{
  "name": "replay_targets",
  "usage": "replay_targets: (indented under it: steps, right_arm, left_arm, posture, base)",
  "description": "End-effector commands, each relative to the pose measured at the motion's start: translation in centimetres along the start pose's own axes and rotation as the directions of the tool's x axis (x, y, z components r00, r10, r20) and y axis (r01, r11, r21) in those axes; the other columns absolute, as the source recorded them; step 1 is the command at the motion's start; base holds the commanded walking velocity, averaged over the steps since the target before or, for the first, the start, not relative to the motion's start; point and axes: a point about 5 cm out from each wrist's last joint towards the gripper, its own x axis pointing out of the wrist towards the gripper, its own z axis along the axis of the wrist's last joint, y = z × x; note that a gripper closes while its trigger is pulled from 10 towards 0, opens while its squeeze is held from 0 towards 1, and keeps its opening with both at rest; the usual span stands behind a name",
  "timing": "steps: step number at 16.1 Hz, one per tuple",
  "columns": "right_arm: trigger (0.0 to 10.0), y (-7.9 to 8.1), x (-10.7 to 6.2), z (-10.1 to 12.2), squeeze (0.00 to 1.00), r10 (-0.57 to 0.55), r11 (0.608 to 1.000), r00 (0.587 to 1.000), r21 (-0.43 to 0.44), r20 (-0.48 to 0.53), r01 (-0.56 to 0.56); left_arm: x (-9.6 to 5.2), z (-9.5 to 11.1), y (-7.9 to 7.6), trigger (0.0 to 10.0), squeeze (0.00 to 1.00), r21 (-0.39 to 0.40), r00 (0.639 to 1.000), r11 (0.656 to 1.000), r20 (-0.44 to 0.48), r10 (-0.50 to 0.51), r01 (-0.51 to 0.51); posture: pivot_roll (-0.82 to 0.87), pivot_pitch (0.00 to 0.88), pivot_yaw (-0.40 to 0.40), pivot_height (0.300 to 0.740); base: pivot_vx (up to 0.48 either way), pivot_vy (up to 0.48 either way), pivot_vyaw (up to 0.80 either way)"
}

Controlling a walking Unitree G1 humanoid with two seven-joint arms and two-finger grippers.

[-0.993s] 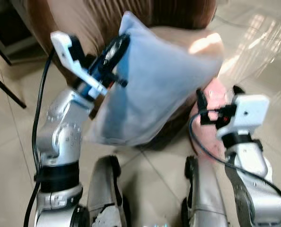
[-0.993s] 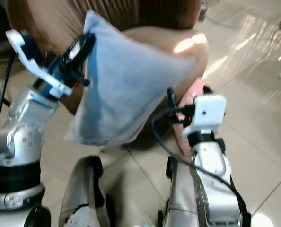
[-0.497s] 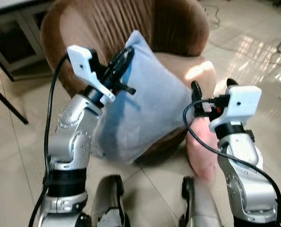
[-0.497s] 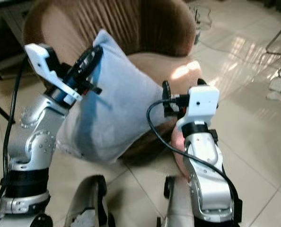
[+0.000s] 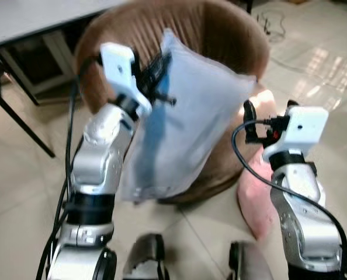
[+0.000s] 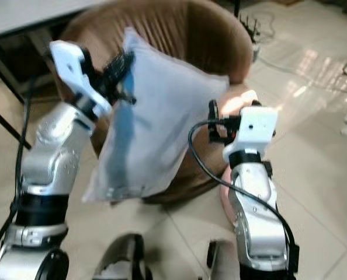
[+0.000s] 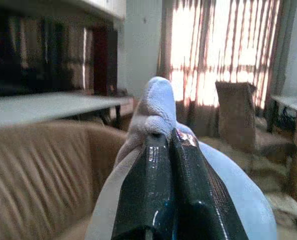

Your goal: Move the pillow to the sofa from floor

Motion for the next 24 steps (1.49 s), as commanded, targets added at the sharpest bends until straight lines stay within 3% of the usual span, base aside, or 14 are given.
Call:
replay_targets:
  steps: [1, 2, 5, 8, 18, 24]
  right_arm:
    - [10.0, 0.1, 0.0, 0.1, 0.0, 0.0, 1.0, 1.0, 0.002, 0.006, 0.0]
    - [10.0, 0.0, 0.1, -0.2, 0.0, -0.002, 1.0, 1.0, 0.003, -0.006, 0.002]
    - [10.0, 0.1, 0.1, -0.7, 0.0, 0.009, 1.0, 0.999, -0.007, -0.032, -0.009]
    - [10.0, 0.2, 0.1, -1.7, 0.0, 0.026, 0.998, 0.996, -0.048, -0.08, -0.03]
    - [10.0, 0.2, 0.2, -2.0, 0.0, 0.023, 0.999, 0.997, -0.024, -0.076, -0.025]
    - [10.0, 0.4, 0.0, -2.4, 0.0, 0.043, 0.999, 0.995, -0.015, -0.089, -0.045]
  left_arm:
    - [0.2, 1.0, 0.2, 10.0, 0.0, 0.021, 0.999, 1.0, 0.049, 0.003, -0.004]
    - [0.1, 0.6, 0.0, 10.0, 0.0, 0.017, 0.998, 0.999, 0.041, -0.047, 0.046]
    - [-0.2, 0.0, -0.2, 10.0, 0.0, 0.013, 0.999, 0.999, 0.03, -0.043, 0.043]
    - [-0.4, -0.3, 0.1, 10.0, 0.0, 0.018, 0.999, 0.999, 0.026, -0.03, 0.03]
    - [-0.5, -1.0, 0.0, 10.0, 0.0, 0.042, 0.999, 0.998, 0.004, -0.04, 0.04]
    - [-1.1, -1.7, 0.4, 10.0, 0.0, 0.039, 0.998, 0.998, -0.039, -0.05, 0.051]
  posture:
    - [-0.09, 0.0, 0.119, 0.702]
    - [-0.09, 0.0, 0.117, 0.717]
    - [-0.09, 0.0, 0.113, 0.74]
    - [-0.08, 0.0, 0.102, 0.74]
    - [-0.08, 0.0, 0.105, 0.74]
    - [-0.07, 0.0, 0.097, 0.74]
  base:
    - [0.0, 0.0, 0.0]
    - [0.292, 0.0, 0.0]
    - [0.307, 0.0, 0.0]
    - [0.364, 0.0, 0.0]
    - [0.412, 0.0, 0.0]
    - [0.0, 0.0, 0.0]
